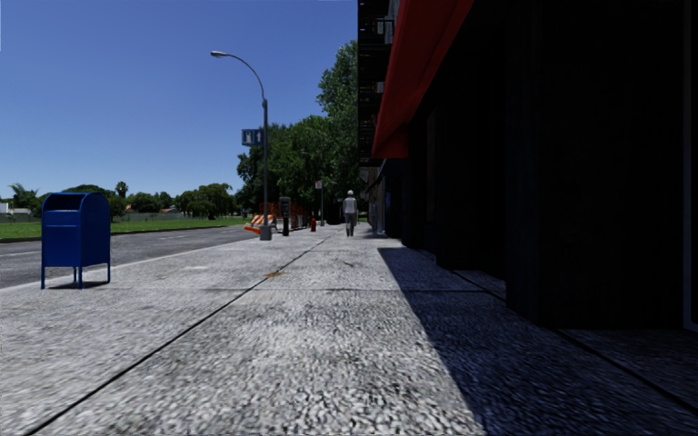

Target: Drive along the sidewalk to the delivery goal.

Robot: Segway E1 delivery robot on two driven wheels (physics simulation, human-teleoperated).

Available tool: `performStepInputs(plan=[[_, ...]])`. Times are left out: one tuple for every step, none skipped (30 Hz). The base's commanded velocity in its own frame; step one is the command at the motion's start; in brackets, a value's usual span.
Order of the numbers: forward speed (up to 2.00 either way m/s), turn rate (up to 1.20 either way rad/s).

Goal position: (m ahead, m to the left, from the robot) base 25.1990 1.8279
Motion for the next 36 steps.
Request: performStepInputs(plan=[[2.00,0.00],[2.00,0.00],[2.00,0.00],[2.00,0.00],[2.00,0.00],[2.00,0.00],[2.00,0.00],[2.00,0.00],[2.00,0.00],[2.00,0.00],[2.00,0.00],[2.00,0.00],[2.00,0.00],[2.00,0.00],[2.00,0.00],[2.00,0.00],[2.00,0.00],[2.00,0.01],[2.00,0.01],[2.00,0.01],[2.00,0.05],[2.00,0.06],[2.00,0.06],[2.00,0.11],[2.00,0.14],[2.00,0.14],[2.00,0.16],[2.00,0.19],[2.00,0.19],[2.00,0.19],[2.00,0.19],[2.00,0.19],[2.00,0.19],[2.00,0.19],[2.00,0.19],[2.00,0.19]])
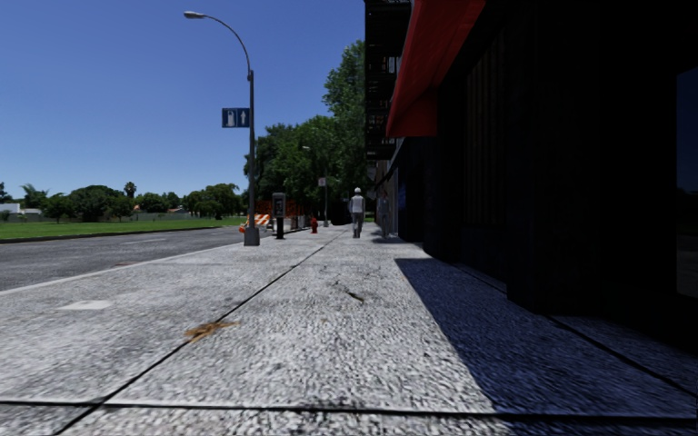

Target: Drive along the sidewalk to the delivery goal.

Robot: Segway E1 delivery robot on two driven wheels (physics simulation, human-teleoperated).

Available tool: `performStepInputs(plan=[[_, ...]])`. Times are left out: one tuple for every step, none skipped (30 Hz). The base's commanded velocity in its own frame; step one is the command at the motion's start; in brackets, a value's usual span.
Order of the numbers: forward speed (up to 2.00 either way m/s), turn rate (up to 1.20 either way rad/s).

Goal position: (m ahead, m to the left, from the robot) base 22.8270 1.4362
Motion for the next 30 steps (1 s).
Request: performStepInputs(plan=[[2.00,0.21],[2.00,0.22],[2.00,0.22],[2.00,0.23],[2.00,0.23],[2.00,0.23],[2.00,0.23],[2.00,0.24],[2.00,0.26],[2.00,0.26],[2.00,0.26],[2.00,0.26],[2.00,0.26],[2.00,0.26],[2.00,0.26],[2.00,0.27],[2.00,0.27],[2.00,0.27],[2.00,0.27],[2.00,0.27],[2.00,0.27],[2.00,0.26],[2.00,0.14],[2.00,0.14],[2.00,0.00],[2.00,0.00],[2.00,0.00],[2.00,0.00],[2.00,0.00],[2.00,0.00]])
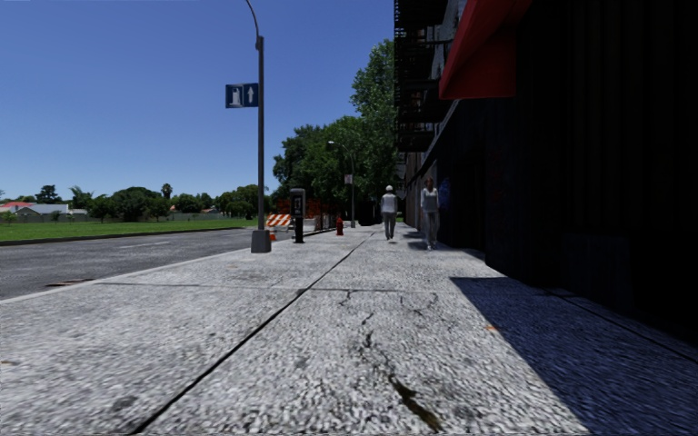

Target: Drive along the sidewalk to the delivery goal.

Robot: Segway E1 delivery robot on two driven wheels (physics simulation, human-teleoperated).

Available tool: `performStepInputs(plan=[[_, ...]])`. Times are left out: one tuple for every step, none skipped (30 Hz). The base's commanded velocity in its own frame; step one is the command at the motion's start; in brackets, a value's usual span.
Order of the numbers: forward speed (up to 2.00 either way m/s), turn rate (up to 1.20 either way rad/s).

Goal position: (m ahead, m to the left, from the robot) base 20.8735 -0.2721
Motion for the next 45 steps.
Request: performStepInputs(plan=[[2.00,0.00],[2.00,0.00],[2.00,0.00],[2.00,0.00],[2.00,0.00],[2.00,0.00],[2.00,0.00],[2.00,0.00],[2.00,0.00],[2.00,0.00],[2.00,0.00],[2.00,0.00],[2.00,0.00],[2.00,0.00],[2.00,0.00],[2.00,0.00],[2.00,0.00],[2.00,0.00],[2.00,0.00],[2.00,0.00],[2.00,0.00],[2.00,0.00],[2.00,0.00],[2.00,0.00],[2.00,0.00],[2.00,0.00],[2.00,0.00],[2.00,0.00],[2.00,0.00],[2.00,0.00],[2.00,0.00],[2.00,0.00],[2.00,0.00],[2.00,0.00],[2.00,0.00],[2.00,0.00],[2.00,0.00],[2.00,0.00],[2.00,0.00],[2.00,0.00],[2.00,0.00],[2.00,0.00],[2.00,0.00],[2.00,0.00],[2.00,0.00]])
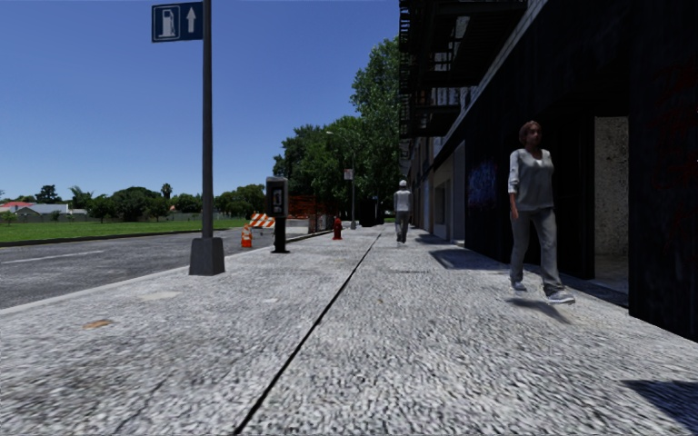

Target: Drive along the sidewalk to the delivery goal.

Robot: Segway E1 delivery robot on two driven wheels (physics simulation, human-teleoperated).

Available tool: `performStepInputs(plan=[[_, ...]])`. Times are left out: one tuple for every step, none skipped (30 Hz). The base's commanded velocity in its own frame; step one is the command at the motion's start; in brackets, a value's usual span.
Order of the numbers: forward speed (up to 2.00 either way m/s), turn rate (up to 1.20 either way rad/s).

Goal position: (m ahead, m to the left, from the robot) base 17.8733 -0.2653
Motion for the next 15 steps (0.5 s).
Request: performStepInputs(plan=[[2.00,0.00],[2.00,0.00],[2.00,0.00],[2.00,0.00],[2.00,0.00],[2.00,0.00],[2.00,0.00],[2.00,0.00],[2.00,0.00],[2.00,0.00],[2.00,0.00],[2.00,0.00],[2.00,0.00],[2.00,0.00],[2.00,0.00]])
